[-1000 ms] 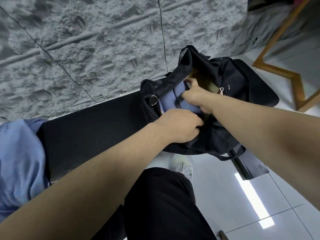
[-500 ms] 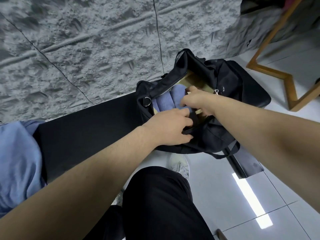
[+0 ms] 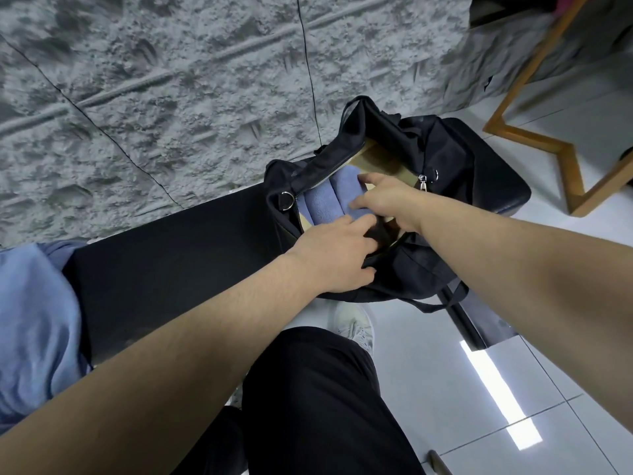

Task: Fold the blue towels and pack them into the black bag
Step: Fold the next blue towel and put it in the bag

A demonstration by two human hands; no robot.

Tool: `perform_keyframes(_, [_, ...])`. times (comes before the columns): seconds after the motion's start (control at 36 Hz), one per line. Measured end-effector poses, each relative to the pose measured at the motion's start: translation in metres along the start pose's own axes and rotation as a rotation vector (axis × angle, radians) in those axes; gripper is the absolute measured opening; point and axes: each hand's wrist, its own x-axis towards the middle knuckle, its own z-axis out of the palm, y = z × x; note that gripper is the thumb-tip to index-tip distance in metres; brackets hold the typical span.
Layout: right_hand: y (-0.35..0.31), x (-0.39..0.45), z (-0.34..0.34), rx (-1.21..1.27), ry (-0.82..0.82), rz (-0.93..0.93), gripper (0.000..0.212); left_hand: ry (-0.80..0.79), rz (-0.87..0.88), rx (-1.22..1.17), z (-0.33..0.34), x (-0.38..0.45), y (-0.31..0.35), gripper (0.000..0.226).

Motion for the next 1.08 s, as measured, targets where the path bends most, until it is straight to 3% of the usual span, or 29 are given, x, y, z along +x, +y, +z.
perform_keyframes(0.22, [-0.003, -0.008, -0.004, -0.020, 0.024, -0.021, 0.048, -0.017, -0.032, -0.041, -0.005, 0.005, 0.001, 0.040])
perform_keyframes(0.53, [-0.021, -0.057, -0.014, 0.037, 0.085, -0.102, 0.023, 0.279, 0.102, -0.039, -0.012, -0.042, -0.006, 0.032])
perform_keyframes(0.69, [-0.044, -0.095, -0.001, -0.027, 0.042, -0.196, 0.007, 0.289, -0.024, -0.081, -0.020, -0.079, -0.010, 0.044])
perform_keyframes(0.83, [-0.064, -0.125, 0.018, -0.066, -0.022, -0.257, 0.009, 0.279, -0.138, -0.094, -0.025, -0.116, -0.015, 0.033])
perform_keyframes(1.08, [-0.102, -0.168, 0.085, -0.170, -0.155, -0.356, 0.014, 0.244, -0.361, -0.132, -0.021, -0.195, -0.049, 0.034])
